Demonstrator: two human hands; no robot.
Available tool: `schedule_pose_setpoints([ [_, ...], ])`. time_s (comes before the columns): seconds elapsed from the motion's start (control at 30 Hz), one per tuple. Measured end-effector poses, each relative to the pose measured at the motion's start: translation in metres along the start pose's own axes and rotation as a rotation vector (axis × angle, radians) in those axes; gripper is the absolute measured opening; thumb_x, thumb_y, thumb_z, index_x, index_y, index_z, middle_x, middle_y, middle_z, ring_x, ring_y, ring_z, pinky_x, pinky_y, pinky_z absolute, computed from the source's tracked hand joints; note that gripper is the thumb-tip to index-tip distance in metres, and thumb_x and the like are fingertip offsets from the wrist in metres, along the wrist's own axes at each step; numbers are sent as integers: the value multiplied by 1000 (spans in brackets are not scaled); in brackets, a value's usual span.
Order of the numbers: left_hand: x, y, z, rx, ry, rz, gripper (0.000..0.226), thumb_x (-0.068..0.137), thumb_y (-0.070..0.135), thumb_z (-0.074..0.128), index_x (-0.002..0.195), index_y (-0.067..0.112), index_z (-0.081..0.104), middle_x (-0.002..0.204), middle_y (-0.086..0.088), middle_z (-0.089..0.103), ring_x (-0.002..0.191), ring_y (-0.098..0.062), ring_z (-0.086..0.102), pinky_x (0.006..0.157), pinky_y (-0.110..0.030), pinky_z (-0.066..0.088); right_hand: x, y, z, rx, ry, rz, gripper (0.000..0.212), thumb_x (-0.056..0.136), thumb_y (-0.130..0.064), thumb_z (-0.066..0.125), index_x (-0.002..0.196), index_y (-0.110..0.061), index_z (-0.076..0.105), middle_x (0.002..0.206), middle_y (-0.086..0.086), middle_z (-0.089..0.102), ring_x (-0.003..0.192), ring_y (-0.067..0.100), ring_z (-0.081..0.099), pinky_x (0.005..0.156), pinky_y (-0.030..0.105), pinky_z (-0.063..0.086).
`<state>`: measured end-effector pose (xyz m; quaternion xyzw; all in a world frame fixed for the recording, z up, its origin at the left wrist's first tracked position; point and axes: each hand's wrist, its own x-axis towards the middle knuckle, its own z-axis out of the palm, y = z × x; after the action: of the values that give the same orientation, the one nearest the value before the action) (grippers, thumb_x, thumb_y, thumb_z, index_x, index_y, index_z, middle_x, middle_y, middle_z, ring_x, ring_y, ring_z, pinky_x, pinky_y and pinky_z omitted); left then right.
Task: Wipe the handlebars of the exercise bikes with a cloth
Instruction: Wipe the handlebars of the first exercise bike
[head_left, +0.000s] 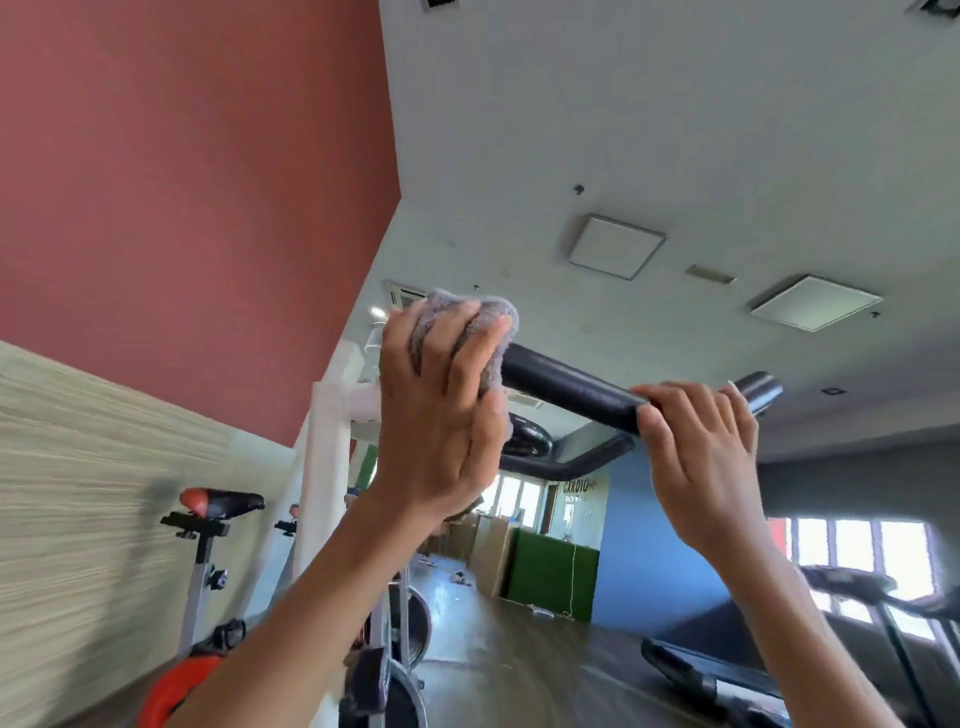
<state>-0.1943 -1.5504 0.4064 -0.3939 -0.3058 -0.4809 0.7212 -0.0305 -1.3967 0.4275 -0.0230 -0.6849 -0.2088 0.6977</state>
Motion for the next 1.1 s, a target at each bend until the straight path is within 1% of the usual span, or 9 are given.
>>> schedule_pose_setpoints([
  [0.1,7,30,4,137,-216,173,46,93,28,36,135,8,37,133,-15,54,127,-36,37,114,-52,24,-2,-7,11,-16,108,67,45,101,-41,25,98,-16,63,91,0,56,92,21,45,109,44,23],
  [0.23,17,36,-6,287,-422,303,45,97,31,43,132,2,45,132,-17,53,122,-32,48,112,-45,31,-3,15,0,-40,25,-60,54,101,-52,22,112,-20,64,99,-3,62,102,19,52,112,37,23],
  [0.37,33,31,-20,452,-446,196,46,98,38,36,122,4,57,118,-12,60,107,-29,53,106,-44,32,-7,19,-2,-48,12,-34,50,99,-52,27,114,-21,63,108,-1,63,129,22,47,118,46,16],
  [0.47,30,57,-4,526,-479,172,45,96,35,34,117,3,58,111,-14,60,102,-32,52,100,-46,37,-10,10,0,-14,43,16,48,99,-49,29,107,-16,63,101,2,62,120,26,51,119,49,15],
  [0.57,38,60,-8,530,-535,189,45,96,40,33,113,8,60,105,-8,62,93,-28,55,87,-41,40,-6,15,-11,-24,-2,-31,49,98,-49,28,107,-17,65,98,-1,65,108,24,56,118,44,17],
  [0.7,56,53,-25,522,-566,112,46,91,46,31,100,12,62,88,-3,62,76,-21,54,64,-28,31,0,19,-19,-26,-64,-68,51,97,-51,27,100,-18,66,92,-1,66,98,24,59,114,40,26],
  [0.87,70,65,-18,476,-677,-137,45,86,48,33,95,15,61,79,4,55,71,-15,44,64,-28,29,8,13,-25,-29,-152,-12,48,96,-50,32,90,-15,65,85,1,67,91,28,61,104,41,33],
  [1.0,85,68,-22,450,-882,-269,43,88,44,38,105,12,63,89,1,63,79,-20,54,74,-33,40,17,14,-41,10,-325,-26,43,95,-45,40,97,-12,68,94,2,68,98,28,62,105,42,33],
  [1.1,98,74,-26,460,-1043,-317,41,90,40,40,106,10,62,93,-2,63,83,-24,55,78,-37,42,30,17,-53,44,-424,-33,34,93,-31,42,99,-12,69,94,2,68,95,28,63,102,40,33],
])
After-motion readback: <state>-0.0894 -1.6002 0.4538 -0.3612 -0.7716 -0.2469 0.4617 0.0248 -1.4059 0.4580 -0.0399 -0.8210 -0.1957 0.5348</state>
